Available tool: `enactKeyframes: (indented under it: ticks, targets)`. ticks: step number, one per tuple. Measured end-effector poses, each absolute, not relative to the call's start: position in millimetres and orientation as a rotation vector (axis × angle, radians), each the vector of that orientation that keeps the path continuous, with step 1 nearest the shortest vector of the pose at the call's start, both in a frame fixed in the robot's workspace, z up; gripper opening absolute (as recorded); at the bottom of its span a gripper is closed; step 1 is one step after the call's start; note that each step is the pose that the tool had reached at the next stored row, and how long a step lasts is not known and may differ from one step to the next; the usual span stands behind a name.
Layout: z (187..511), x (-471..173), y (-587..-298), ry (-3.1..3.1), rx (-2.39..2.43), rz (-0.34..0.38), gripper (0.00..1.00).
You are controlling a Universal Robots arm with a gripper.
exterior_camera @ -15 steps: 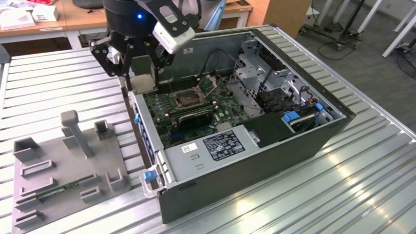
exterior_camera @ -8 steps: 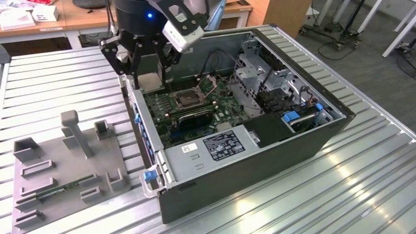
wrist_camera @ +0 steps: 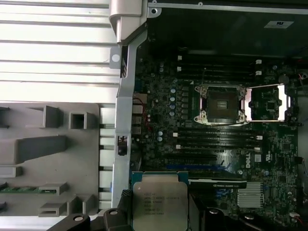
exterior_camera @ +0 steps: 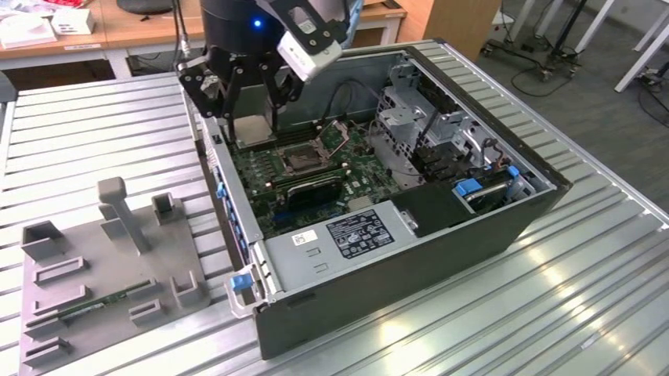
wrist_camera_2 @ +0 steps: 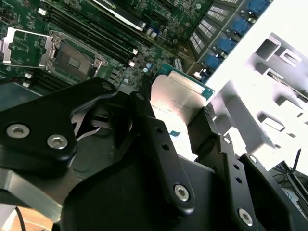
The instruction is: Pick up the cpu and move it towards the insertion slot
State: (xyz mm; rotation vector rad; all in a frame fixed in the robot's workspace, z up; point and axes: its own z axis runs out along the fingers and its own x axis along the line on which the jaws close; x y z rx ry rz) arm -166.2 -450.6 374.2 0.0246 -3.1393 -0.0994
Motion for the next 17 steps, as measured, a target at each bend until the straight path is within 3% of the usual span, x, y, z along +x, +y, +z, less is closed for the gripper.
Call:
enactKeyframes:
  ticks: [17]
  targets:
    - [374.2, -160.2, -450.7, -3.139, 0.025, -0.099, 0.54]
